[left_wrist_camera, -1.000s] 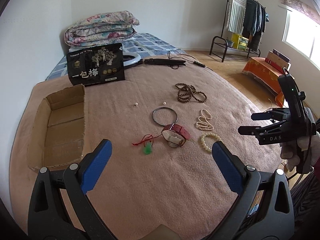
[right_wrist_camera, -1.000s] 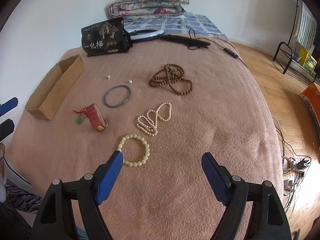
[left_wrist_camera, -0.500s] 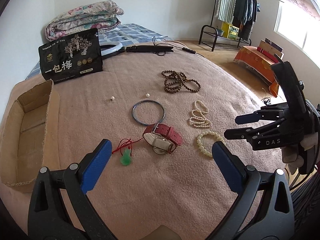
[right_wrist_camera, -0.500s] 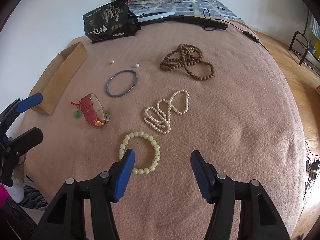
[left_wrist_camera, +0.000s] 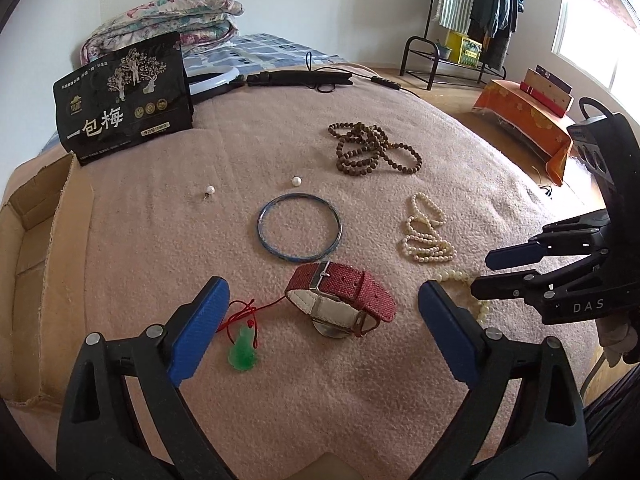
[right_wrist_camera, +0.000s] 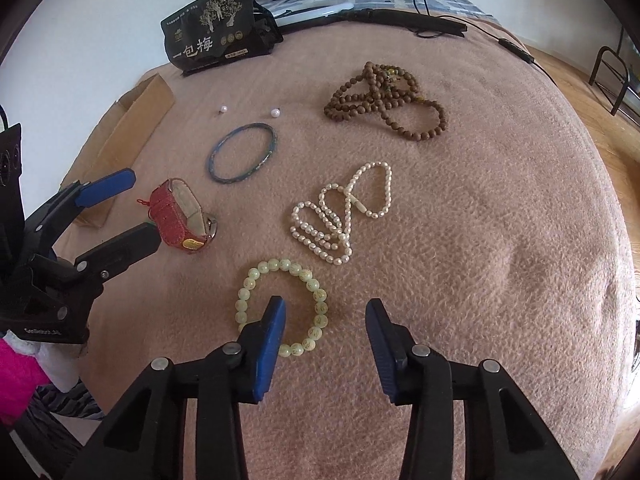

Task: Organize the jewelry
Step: 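Move left tool toward red-strap watch while right tool approaches green bead bracelet, then close left gripper on red-strap watch while right gripper closes on green bead bracelet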

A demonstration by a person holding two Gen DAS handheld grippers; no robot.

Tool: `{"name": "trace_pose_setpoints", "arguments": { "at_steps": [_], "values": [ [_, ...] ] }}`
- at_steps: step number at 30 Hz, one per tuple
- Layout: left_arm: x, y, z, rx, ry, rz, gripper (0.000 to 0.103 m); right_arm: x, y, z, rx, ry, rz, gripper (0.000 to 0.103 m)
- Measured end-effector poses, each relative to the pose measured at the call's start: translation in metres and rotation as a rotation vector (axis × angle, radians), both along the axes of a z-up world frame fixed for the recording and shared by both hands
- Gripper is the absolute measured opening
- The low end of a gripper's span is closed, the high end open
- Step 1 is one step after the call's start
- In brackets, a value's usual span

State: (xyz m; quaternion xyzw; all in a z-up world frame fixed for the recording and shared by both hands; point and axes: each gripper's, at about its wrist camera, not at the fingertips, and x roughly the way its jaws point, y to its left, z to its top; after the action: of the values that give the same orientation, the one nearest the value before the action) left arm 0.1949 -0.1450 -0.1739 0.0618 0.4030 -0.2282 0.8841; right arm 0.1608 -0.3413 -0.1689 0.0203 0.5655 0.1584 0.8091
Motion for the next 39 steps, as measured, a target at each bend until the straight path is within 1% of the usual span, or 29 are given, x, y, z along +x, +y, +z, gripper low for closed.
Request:
{"name": "trace_pose_setpoints", "arguments": {
  "at_steps": [5, 10, 11, 15, 17, 18, 20, 22, 25, 32, 39],
  "values": [
    [0.002, -0.007, -0.009, 0.024, 0.0, -0.021, 0.097, 0.003, 0.003, -0.006, 0.01, 0.021, 0.006, 0.039],
    [0.004, -0.011, -0.016, 0.051, -0.001, -0.022, 0.096, 0.005, 0.007, -0.008, -0.002, 0.029, 0.019, 0.036],
    [0.005, -0.012, -0.017, 0.054, -0.003, -0.024, 0.092, 0.006, 0.008, -0.008, -0.005, 0.03, 0.02, 0.034],
    [0.007, -0.013, -0.02, 0.052, 0.005, -0.025, 0.088, 0.006, 0.012, -0.008, -0.028, 0.031, 0.033, 0.03],
    [0.008, -0.013, -0.02, 0.05, 0.008, -0.026, 0.08, 0.006, 0.015, -0.009, -0.048, 0.027, 0.043, 0.028],
    [0.008, -0.013, -0.02, 0.049, 0.012, -0.026, 0.078, 0.006, 0.016, -0.009, -0.054, 0.026, 0.049, 0.025],
    [0.009, -0.013, -0.021, 0.051, 0.016, -0.022, 0.07, 0.005, 0.016, -0.009, -0.06, 0.025, 0.055, 0.021],
    [0.008, -0.014, -0.021, 0.054, 0.019, -0.016, 0.064, 0.005, 0.017, -0.009, -0.064, 0.025, 0.057, 0.017],
    [0.008, -0.013, -0.021, 0.053, 0.018, -0.01, 0.064, 0.005, 0.018, -0.009, -0.065, 0.025, 0.06, 0.008],
    [0.004, -0.01, -0.016, 0.049, 0.01, 0.002, 0.062, 0.003, 0.019, -0.004, -0.069, 0.007, 0.054, 0.005],
    [-0.003, -0.005, -0.003, 0.039, -0.004, 0.006, 0.062, -0.002, 0.017, 0.01, -0.071, -0.044, 0.05, 0.005]
  ]
}}
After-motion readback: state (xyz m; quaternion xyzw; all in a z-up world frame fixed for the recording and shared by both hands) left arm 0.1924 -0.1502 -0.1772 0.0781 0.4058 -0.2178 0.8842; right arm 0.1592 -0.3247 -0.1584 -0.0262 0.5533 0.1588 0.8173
